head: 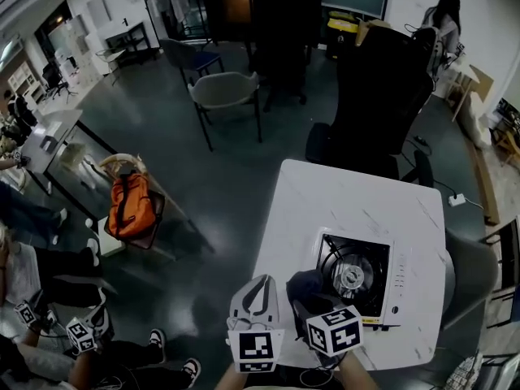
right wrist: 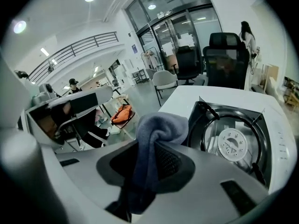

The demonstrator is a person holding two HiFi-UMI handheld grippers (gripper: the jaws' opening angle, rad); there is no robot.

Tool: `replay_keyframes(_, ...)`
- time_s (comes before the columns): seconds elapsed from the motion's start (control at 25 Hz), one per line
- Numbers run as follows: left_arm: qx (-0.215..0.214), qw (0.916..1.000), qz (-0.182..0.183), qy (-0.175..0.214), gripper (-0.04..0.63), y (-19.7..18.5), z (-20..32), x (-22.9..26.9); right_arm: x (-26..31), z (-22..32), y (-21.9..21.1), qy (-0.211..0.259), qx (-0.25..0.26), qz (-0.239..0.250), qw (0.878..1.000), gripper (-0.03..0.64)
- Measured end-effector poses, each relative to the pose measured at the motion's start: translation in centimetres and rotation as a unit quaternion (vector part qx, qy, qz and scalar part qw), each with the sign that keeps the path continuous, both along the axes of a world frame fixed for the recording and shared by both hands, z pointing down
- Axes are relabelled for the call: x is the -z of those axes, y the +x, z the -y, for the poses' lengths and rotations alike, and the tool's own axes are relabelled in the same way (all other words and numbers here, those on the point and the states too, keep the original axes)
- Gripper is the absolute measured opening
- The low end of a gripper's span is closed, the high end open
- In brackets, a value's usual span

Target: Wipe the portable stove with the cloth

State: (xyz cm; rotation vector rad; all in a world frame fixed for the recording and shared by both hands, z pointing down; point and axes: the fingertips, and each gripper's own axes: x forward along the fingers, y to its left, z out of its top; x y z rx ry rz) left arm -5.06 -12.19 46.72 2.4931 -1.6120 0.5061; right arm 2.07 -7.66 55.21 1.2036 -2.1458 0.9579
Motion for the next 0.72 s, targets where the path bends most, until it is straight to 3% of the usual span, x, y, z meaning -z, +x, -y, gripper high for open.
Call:
replay_keyframes(0.16, 0.002, 1.0000, 0.000, 0.005, 0.021, -0.3, 0.2, 0.5, 2.5, 1.3, -0.2, 0.018, 0.007, 0.031, 0.999, 0.107)
replay_keyframes(0.36, 0.000, 1.0000, -0.001, 0.009, 0.021, 0.0, 0.3, 0.7, 3.7, 3.7, 0.2, 0.046, 0.039, 0.006, 0.998, 0.106)
replay_keyframes(0.72, 0.003, 1.0000, -0.005, -0.003, 0.021, 1.1, 1.5, 0.0, -1.1, 4.3, 0.2, -0.028, 0.141, -0.042, 0.989, 0.106)
